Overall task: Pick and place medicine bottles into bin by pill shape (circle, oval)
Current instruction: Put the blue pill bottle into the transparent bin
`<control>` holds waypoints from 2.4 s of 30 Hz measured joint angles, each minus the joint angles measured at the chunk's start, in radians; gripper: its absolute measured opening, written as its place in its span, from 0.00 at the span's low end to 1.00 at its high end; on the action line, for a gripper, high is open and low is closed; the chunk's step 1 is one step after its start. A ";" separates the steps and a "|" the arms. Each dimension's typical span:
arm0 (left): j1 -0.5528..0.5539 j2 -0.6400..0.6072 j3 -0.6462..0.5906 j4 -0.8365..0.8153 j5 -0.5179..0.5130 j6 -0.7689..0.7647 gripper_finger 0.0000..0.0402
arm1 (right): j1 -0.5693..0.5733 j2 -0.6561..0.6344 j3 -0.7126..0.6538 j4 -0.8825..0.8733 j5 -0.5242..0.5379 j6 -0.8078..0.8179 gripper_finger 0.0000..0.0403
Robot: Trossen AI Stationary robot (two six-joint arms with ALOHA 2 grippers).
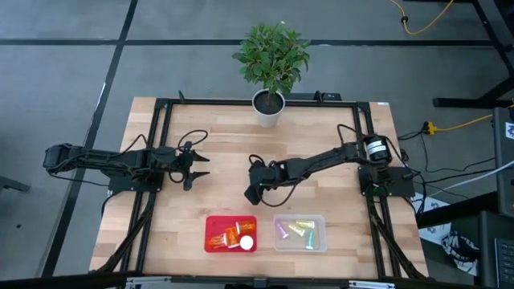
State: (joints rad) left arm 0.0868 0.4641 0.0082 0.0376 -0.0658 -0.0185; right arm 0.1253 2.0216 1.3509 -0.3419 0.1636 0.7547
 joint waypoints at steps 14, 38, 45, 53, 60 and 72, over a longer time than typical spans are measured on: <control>0.000 0.000 0.000 0.000 0.000 0.002 0.57 | 0.001 0.164 0.221 -0.262 -0.054 -0.105 0.68; 0.000 0.000 0.000 -0.001 0.000 0.004 0.57 | 0.064 0.154 0.481 -0.721 -0.030 -0.846 0.68; 0.000 0.000 0.000 -0.001 0.000 0.004 0.57 | 0.072 0.155 0.424 -0.685 -0.033 -0.984 0.68; 0.000 0.000 0.000 0.000 0.000 0.004 0.57 | 0.072 0.155 0.378 -0.587 -0.043 -1.076 0.68; 0.000 0.000 0.000 0.000 0.000 0.004 0.57 | 0.072 0.156 0.378 -0.580 -0.088 -1.089 0.68; 0.000 0.000 0.000 0.000 0.000 0.004 0.57 | 0.070 0.197 0.378 -0.542 -0.134 -1.204 0.68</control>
State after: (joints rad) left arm 0.0865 0.4641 0.0082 0.0371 -0.0662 -0.0147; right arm 0.1955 2.2182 1.7288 -0.8842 0.0299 -0.4493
